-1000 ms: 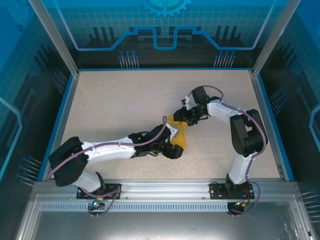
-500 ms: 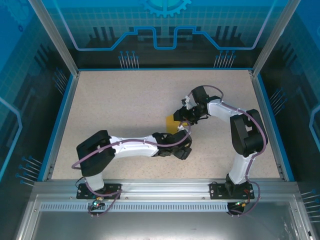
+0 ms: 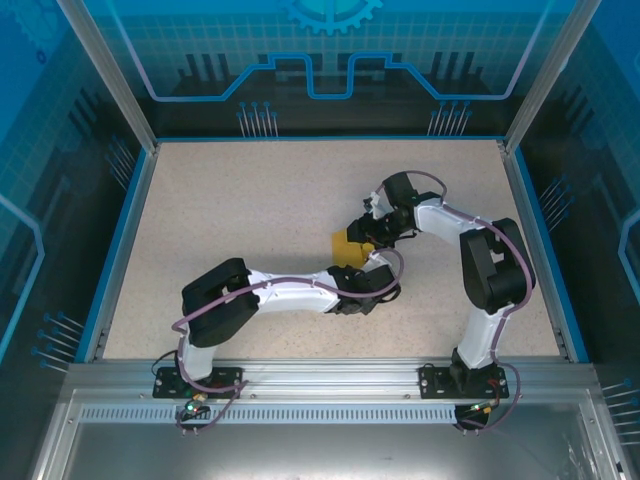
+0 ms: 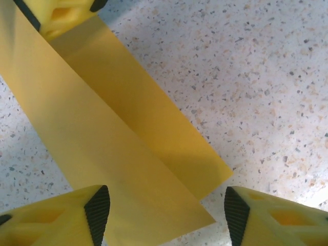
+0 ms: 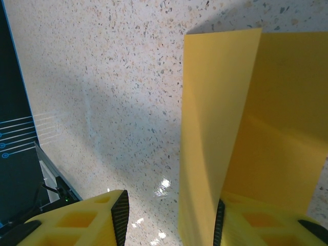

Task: Fold a paper plane with a square sheet of paper (fold left side to right side)
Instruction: Fold the triangle a second time at the center of the table.

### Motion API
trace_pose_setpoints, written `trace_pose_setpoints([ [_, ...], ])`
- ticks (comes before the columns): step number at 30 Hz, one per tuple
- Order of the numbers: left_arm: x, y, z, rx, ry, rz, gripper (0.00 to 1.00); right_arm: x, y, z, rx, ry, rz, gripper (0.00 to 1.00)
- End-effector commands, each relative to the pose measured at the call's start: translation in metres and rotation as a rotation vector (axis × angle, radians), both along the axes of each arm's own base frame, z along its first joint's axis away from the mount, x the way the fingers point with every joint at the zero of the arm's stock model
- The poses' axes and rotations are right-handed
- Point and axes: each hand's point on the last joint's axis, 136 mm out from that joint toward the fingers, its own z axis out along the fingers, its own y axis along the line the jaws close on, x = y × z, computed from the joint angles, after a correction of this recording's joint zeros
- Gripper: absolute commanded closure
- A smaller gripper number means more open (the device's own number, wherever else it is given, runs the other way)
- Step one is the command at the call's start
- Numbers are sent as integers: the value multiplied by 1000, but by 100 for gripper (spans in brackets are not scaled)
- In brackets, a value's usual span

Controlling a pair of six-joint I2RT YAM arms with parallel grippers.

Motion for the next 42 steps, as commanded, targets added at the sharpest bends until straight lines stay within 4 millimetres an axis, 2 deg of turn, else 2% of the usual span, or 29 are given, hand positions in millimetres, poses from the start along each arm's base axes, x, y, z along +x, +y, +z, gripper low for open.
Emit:
trace_pose_setpoints([
  [1,-1,-2,5,12,-17,-23,44,-1,0,-4,3,33,-3,53],
  [8,-3,-3,9,-6,-15,-27,70,-1,-1,-7,-8,34,0,55],
  [19,-3,0,16,-52,-1,1,93,3,-4,-3,-26,0,8,55],
  [23,-5,1,18,-121,45,1,98,16,-5,15,5,-68,-2,53],
  [26,-7,-1,21,-178,80,-10,98,28,-8,37,34,-140,-18,47],
  [29,-8,-2,22,-241,126,-14,98,38,-18,59,53,-215,-49,41],
  [32,-7,-2,23,-304,170,-8,98,40,-33,79,69,-305,-88,37],
  [35,-7,-1,24,-362,216,-5,98,31,-50,93,77,-407,-142,31],
  [37,-6,1,24,-392,244,4,97,21,-59,94,76,-435,-161,31],
  [39,-5,3,24,-424,274,11,97,6,-62,92,76,-445,-150,40],
  [42,-3,8,25,-465,308,20,97,-21,-63,69,69,-389,-135,55],
])
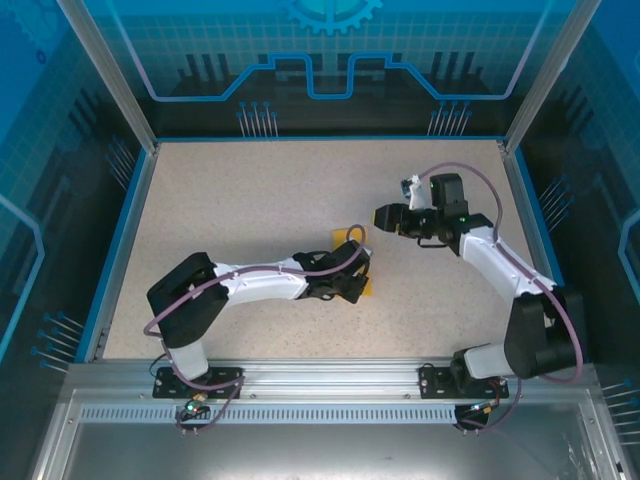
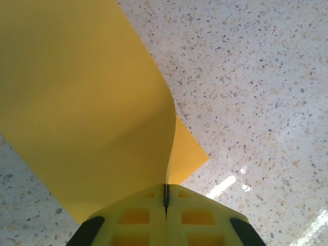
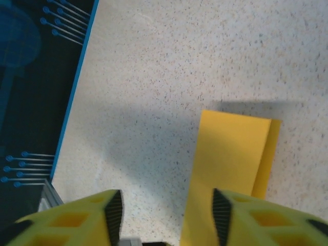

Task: Fold a paper plane with a square sheet of paper (fold left side to right side)
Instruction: Fold the triangle a second time at the center of the table.

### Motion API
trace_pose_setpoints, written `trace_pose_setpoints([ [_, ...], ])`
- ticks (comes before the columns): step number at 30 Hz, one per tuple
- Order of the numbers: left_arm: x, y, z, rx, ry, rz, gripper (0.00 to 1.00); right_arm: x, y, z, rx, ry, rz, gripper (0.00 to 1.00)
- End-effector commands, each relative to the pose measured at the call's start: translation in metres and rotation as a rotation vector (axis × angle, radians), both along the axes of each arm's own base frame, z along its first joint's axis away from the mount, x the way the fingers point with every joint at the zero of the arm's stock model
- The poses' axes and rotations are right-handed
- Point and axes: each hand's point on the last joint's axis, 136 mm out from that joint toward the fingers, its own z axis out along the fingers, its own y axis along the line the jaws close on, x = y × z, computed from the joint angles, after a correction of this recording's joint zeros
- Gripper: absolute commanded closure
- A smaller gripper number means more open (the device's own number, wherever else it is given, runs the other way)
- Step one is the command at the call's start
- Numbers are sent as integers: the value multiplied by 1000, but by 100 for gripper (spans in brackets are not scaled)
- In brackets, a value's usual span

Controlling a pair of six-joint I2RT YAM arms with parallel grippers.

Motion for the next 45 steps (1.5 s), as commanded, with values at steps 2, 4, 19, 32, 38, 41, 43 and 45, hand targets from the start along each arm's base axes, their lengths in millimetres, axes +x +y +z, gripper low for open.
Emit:
trace_pose_setpoints([
  [2,-1,-1,15,-127,69,1,97,-33,-1,-44,-16,102,17,65],
  [4,2,4,16,-151,87,12,97,-47,2,-62,-28,142,32,76],
  [19,23,33,9,-143,127,72,97,-89,29,-144,-215,352,136,100],
  [32,39,43,-5,-73,128,81,97,-103,14,-173,-342,468,137,100],
  [38,44,42,-12,-56,135,78,97,-105,9,-176,-386,475,144,100],
  [41,46,42,-16,-50,136,78,96,-104,8,-176,-396,471,149,100],
  [43,49,41,-18,-48,136,78,97,-104,8,-175,-395,470,153,100],
  [45,51,41,-19,-45,136,79,97,-104,8,-175,-395,471,153,100],
])
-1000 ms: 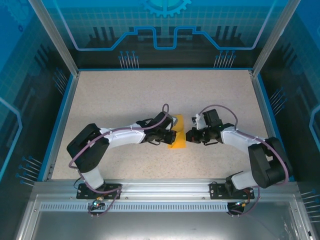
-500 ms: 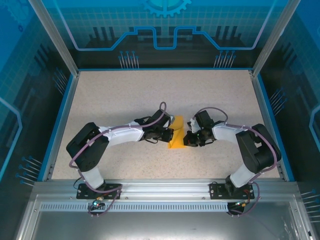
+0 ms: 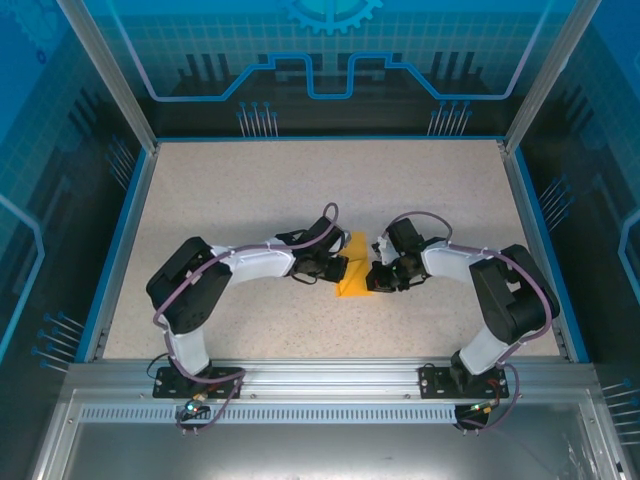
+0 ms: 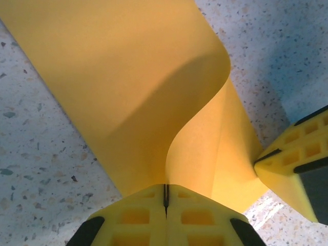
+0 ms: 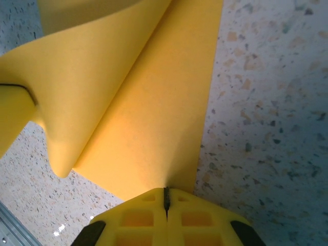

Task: Fold a paper plane with a square sheet of paper (fold left side to right side)
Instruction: Fold the triangle a second time at the center of the table.

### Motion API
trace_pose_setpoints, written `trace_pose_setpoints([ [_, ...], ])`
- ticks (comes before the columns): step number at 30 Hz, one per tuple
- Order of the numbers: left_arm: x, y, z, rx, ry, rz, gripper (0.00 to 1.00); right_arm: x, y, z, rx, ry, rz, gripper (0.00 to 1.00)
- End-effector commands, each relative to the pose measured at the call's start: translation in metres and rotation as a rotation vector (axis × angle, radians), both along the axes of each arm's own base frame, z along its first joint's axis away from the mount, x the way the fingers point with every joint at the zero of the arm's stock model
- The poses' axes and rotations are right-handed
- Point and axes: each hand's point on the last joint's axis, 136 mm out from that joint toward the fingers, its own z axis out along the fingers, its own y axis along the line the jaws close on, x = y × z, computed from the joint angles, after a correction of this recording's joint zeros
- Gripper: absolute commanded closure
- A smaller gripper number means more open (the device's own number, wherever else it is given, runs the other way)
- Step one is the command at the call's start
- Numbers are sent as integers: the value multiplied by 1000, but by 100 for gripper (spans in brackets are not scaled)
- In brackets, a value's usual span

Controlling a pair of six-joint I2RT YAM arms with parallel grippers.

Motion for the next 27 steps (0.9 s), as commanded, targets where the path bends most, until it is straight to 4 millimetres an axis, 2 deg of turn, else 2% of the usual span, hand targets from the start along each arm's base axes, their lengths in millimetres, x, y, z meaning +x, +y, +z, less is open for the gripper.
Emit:
trace_pose_setpoints([
  [1,11,1,2,16,-15,2,97,-13,-12,-16,-87,52,17,100],
  [27,15,10,-19,92,-1,15,95,-16,-12,-17,-98,60,35,100],
])
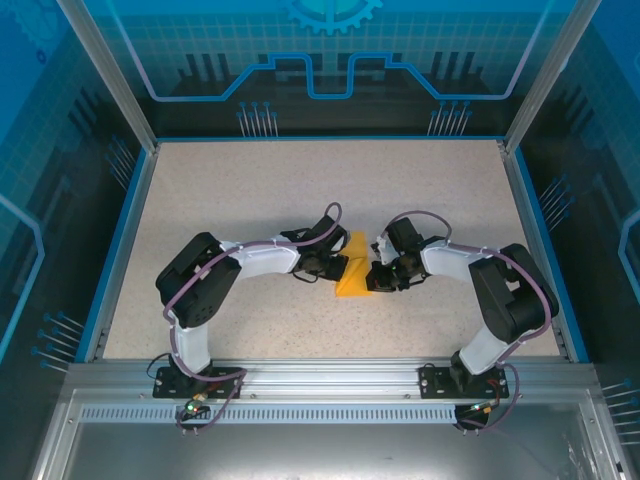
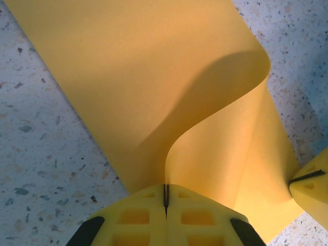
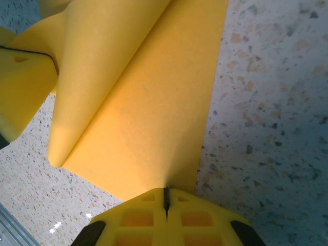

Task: Fold a paper plane with a square sheet of paper (fold left side to right side)
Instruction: Fold the triangle a second time at the center of the table.

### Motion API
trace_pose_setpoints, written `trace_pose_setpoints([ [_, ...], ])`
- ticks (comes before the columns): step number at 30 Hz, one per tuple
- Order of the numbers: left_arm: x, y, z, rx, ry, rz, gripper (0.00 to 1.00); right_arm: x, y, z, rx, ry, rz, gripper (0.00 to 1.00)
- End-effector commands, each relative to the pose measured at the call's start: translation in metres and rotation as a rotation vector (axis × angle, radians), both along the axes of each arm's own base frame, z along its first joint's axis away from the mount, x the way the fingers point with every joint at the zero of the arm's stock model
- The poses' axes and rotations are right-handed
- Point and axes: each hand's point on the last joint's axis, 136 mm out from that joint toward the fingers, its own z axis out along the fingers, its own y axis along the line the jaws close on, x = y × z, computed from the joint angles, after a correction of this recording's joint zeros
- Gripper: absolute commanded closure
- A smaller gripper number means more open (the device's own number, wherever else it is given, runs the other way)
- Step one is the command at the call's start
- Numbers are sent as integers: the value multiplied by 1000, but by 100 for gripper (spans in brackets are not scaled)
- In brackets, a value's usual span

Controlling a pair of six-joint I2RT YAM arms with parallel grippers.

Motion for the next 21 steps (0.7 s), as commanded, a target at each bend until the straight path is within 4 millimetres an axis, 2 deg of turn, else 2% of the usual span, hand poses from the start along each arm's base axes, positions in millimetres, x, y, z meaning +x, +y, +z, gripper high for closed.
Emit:
trace_pose_setpoints([
  [1,5,5,-4,33,-7,-5,95,-15,-12,-17,-92,60,14,100],
  [8,4,5,-8,38,-3,-8,94,-16,-11,-16,-87,58,19,100],
  [12,3,3,-11,31,5,-10,94,-11,-5,-8,-53,33,20,99],
  [14,3,3,-12,30,9,-12,94,-7,-1,0,-24,11,21,99],
  [21,0,6,-16,41,19,-15,93,21,17,47,182,-101,-32,95],
])
